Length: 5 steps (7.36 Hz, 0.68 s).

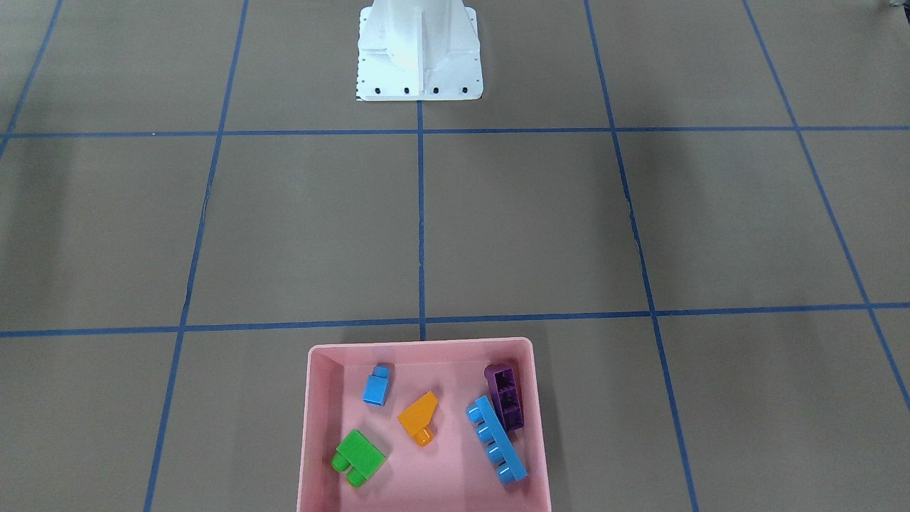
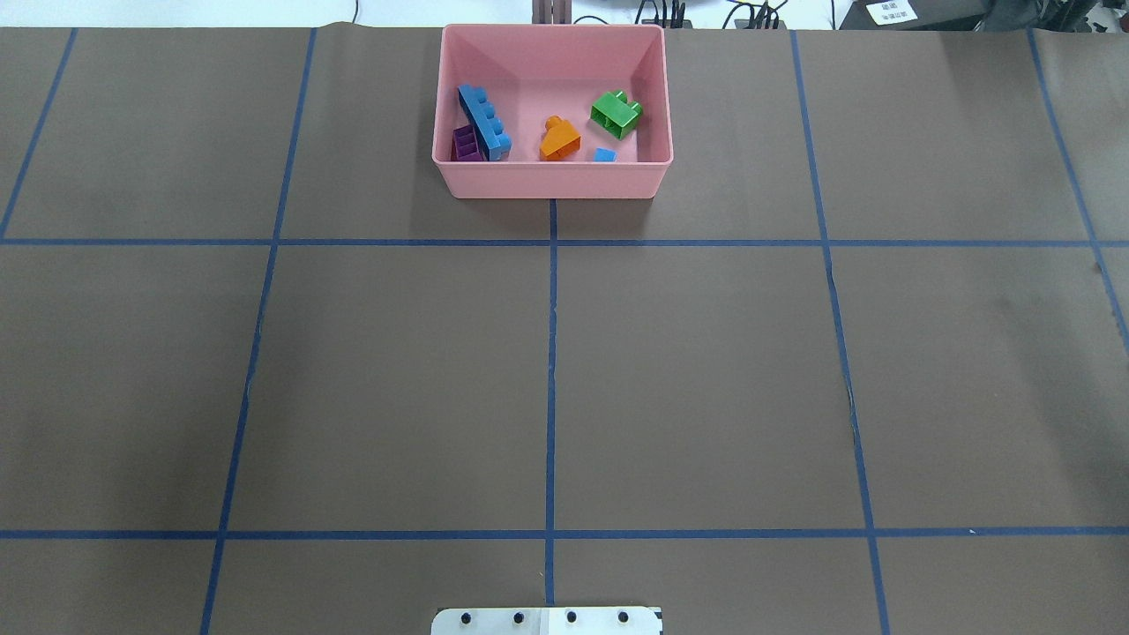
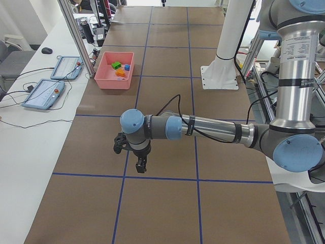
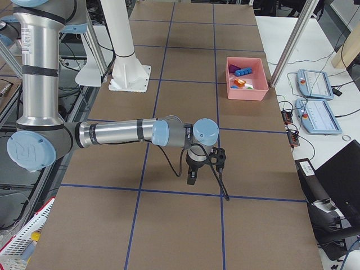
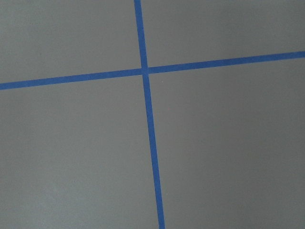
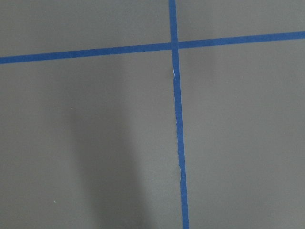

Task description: Put all blocks into box

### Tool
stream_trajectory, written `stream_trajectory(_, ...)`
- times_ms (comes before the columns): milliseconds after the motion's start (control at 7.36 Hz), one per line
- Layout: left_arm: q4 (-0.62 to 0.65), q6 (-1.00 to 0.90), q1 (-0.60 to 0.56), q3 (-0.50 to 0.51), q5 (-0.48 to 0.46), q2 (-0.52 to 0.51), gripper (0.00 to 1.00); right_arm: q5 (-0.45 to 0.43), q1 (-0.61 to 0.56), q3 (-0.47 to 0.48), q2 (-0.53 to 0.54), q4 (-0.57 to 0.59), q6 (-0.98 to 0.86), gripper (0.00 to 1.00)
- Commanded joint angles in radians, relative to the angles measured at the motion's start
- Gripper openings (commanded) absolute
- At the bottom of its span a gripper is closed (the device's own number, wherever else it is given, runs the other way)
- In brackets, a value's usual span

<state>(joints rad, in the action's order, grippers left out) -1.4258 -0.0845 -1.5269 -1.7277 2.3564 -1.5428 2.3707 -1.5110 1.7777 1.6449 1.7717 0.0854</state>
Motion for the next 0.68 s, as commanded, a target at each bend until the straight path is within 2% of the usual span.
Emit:
stream_trajectory(0, -0.018, -0.003, -0.022, -0.019, -0.017, 0.015, 1.00, -0.001, -0.011, 0.031, 0.016, 0.003, 0.001, 1.00)
stream_trajectory(272, -0.031, 0.003, -0.022, -0.036, -0.090, 0.009, 1.00, 0.013, -0.084, 0.035, 0.041, 0.000, 0.001, 1.00)
stream_trajectory(544, -0.033, 0.003, -0.021, -0.094, -0.091, 0.010, 1.00, 0.016, -0.084, 0.014, 0.041, 0.000, 0.005, 1.00)
